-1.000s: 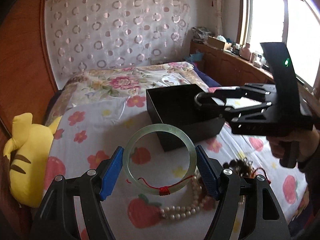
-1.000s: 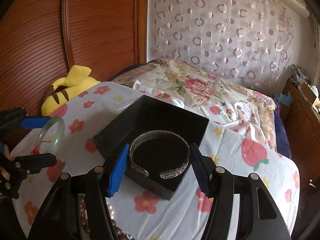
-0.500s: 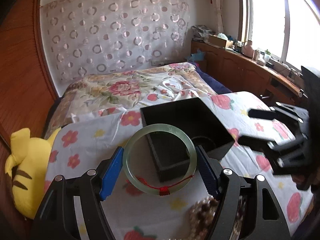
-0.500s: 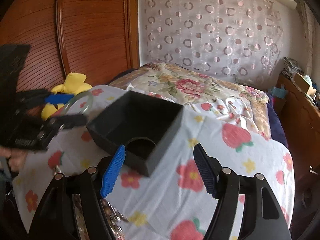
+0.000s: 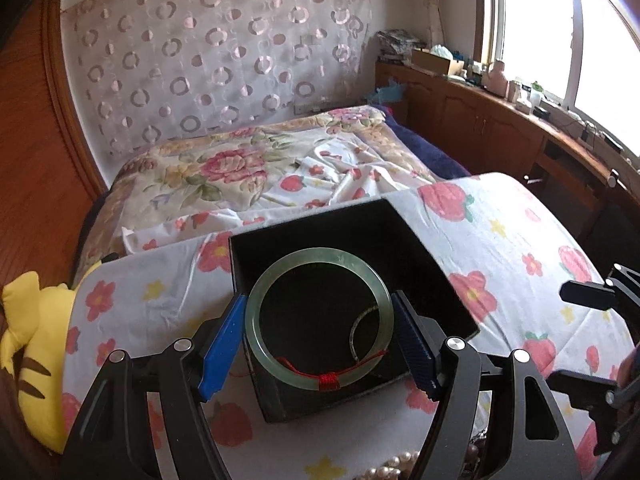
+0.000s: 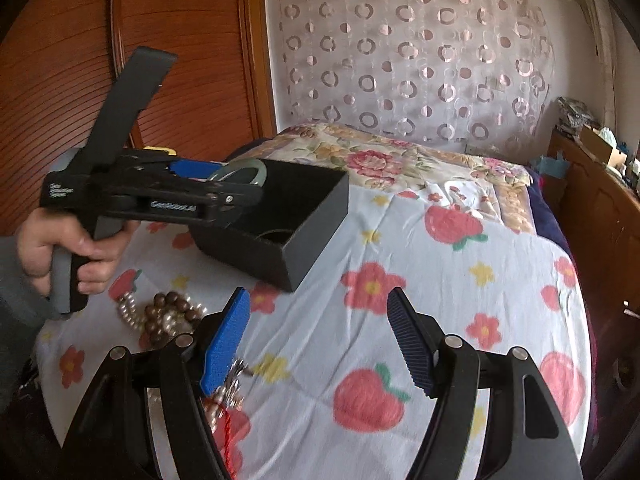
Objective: Organize jewelry
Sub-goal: 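Lower the jade bangle into the black box and open the left gripper, then grasp the dark wooden bead bracelet with the left gripper while the right grasps the red string bracelet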
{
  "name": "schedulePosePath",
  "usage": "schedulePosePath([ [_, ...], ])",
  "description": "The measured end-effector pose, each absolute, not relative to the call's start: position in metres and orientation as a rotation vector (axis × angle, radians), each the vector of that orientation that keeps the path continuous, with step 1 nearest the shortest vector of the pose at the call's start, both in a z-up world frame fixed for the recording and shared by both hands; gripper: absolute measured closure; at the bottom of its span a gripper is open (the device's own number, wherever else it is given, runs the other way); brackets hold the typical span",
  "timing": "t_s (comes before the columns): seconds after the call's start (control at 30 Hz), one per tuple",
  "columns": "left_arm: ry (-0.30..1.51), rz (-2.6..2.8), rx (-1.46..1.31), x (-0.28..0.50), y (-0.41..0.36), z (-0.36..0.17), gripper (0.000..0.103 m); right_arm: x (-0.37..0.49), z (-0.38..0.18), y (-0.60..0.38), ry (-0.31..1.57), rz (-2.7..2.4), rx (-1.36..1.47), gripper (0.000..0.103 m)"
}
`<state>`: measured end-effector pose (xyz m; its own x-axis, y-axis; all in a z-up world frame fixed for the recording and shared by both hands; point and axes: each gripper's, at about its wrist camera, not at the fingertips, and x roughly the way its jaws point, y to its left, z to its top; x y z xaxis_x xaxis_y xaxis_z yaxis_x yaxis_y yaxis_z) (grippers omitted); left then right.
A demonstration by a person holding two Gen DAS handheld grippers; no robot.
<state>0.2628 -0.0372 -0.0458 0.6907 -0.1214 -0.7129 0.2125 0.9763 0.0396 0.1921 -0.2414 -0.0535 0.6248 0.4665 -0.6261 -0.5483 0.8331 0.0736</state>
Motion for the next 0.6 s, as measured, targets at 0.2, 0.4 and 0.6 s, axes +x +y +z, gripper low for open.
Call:
schedulePosePath([
  [0.2,0.764,-0.214,0.106,0.238,-0.028,-0.043,0.026,0.168,-0.064,-0.246,0.725,0.602,-0.144,0.039],
  [0.4,0.734,-0.24,0.095,0.194,-0.014,-0.04,0.026,0.133,-0.079,-0.241,0.779,0.652,-0.2,0.054],
  [0.6,0.755,-0.245,0.053,0.151,0.016,-0.059,0.026,0.122,-0.097,-0.238,0.863,0.661,-0.213,0.07],
])
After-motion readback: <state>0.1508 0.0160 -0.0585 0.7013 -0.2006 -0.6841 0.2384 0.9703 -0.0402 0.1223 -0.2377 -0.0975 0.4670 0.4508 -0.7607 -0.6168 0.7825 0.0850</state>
